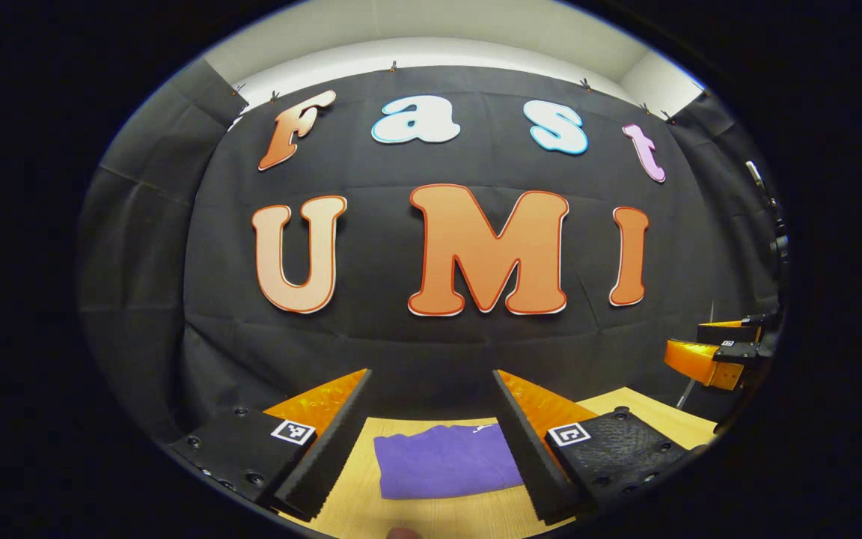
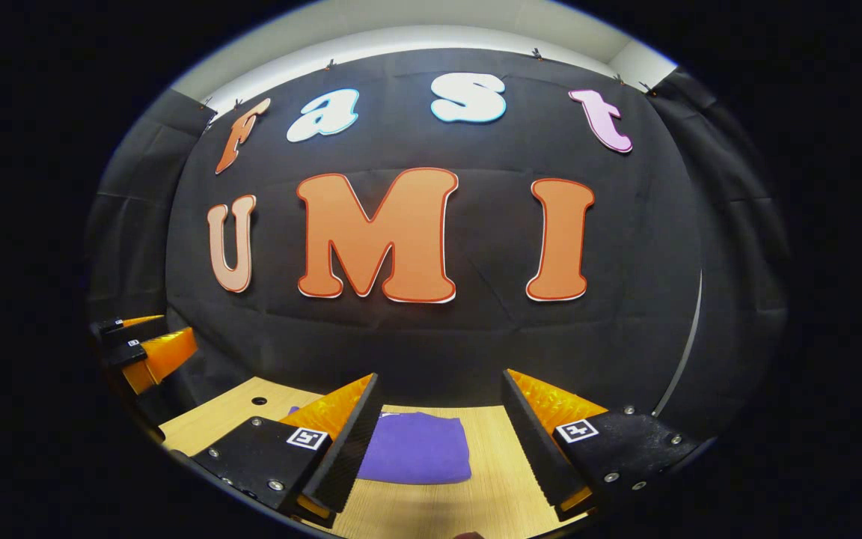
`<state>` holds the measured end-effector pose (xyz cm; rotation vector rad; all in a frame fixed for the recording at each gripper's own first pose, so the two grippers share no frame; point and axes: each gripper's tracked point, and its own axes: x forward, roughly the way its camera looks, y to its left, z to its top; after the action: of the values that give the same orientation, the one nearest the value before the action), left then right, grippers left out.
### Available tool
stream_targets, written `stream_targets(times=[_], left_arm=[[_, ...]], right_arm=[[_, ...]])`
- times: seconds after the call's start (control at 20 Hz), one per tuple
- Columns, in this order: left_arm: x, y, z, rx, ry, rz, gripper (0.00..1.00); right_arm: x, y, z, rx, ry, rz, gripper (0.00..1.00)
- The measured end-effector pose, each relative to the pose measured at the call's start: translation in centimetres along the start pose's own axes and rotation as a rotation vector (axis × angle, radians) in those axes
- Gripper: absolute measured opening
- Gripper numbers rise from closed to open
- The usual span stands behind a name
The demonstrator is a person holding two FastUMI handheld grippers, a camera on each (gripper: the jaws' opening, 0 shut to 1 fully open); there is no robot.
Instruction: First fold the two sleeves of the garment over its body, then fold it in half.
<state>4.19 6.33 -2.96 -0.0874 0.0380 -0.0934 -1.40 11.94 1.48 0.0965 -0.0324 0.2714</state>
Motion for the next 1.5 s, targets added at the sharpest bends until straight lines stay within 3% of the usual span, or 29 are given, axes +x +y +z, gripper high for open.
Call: stream_targets(times=[0.2,0.4,1.1,1.5], left_arm=[[-0.4,-1.6,-0.9,0.060,0.004,-0.030,0.97],[-0.6,-2.3,-1.7,0.047,0.023,-0.047,0.99],[-0.3,-1.9,-1.6,0.075,0.010,-0.008,1.00],[-0.4,-2.8,-0.9,0.074,0.004,0.021,0.99]], right_arm=[[-0.8,0.6,-0.9,-0.017,0.011,0.006,0.95],[-1.1,1.1,-1.6,-0.008,0.025,0.017,0.95],[-0.6,1.6,-2.3,-0.035,0.023,0.039,0.95],[-0.6,1.9,-1.9,-0.038,-0.005,0.126,0.95]])
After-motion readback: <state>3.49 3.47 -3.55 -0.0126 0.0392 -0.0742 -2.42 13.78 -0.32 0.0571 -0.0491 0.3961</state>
